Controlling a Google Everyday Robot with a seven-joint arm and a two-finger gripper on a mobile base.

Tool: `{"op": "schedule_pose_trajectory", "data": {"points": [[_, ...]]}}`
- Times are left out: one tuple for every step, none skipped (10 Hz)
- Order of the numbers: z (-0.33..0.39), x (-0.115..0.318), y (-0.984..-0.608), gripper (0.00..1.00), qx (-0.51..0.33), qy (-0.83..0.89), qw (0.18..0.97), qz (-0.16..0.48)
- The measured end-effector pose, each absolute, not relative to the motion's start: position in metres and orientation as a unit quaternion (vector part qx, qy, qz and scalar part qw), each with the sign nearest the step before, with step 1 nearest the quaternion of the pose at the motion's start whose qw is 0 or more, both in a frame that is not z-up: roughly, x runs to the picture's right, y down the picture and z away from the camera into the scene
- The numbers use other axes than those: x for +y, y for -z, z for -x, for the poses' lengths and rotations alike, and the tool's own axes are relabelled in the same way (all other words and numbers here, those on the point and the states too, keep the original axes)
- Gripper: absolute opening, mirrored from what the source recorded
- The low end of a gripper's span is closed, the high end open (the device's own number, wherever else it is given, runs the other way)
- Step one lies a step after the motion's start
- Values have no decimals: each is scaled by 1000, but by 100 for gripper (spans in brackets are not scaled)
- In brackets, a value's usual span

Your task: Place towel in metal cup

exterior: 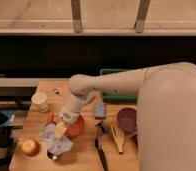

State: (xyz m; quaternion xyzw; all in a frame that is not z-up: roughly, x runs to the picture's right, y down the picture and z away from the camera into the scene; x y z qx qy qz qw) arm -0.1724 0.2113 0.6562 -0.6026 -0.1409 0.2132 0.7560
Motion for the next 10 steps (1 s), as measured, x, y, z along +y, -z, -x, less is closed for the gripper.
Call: {"op": "schedule_pose_trajectory", "data": {"points": [[179,217,-654,0,-141,-206,754,607],[182,222,-655,0,-140,-200,751,614],[188,230,-654,0,-141,-188,745,624],[194,237,-652,0,-141,-179,742,631],[199,245,-652,0,-140,-172,736,640],[199,249,-653,2,-138,-170,731,647],[200,254,-655,9,-135,-168,726,652],[200,259,-656,20,-132,-166,723,657],[199,260,-657,29,-128,-168,722,659],[197,261,-659,41,-124,-173,721,659]]}}
